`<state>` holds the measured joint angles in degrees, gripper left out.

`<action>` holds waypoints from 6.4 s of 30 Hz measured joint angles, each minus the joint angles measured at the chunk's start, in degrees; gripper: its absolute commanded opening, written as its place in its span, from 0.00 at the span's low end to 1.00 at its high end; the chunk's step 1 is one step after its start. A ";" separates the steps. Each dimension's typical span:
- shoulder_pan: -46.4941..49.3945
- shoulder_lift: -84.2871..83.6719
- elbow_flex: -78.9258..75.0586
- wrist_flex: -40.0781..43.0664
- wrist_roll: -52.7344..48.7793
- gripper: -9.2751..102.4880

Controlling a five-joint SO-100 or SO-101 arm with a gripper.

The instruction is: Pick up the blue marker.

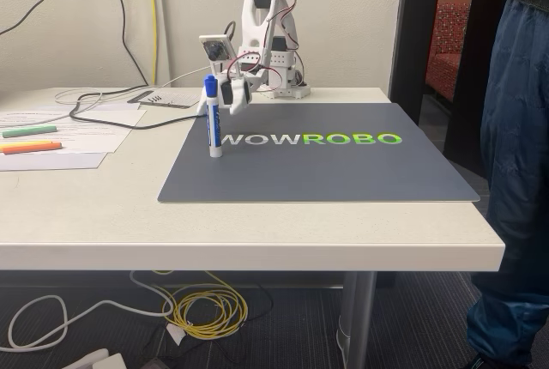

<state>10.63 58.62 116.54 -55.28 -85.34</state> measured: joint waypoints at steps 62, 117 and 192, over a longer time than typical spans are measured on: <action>0.09 -6.68 -10.46 4.22 -0.97 0.13; -4.31 -1.76 -12.83 17.14 3.69 0.26; -2.46 -13.54 -26.37 27.86 -6.06 0.38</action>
<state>8.17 45.09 90.18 -27.42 -91.41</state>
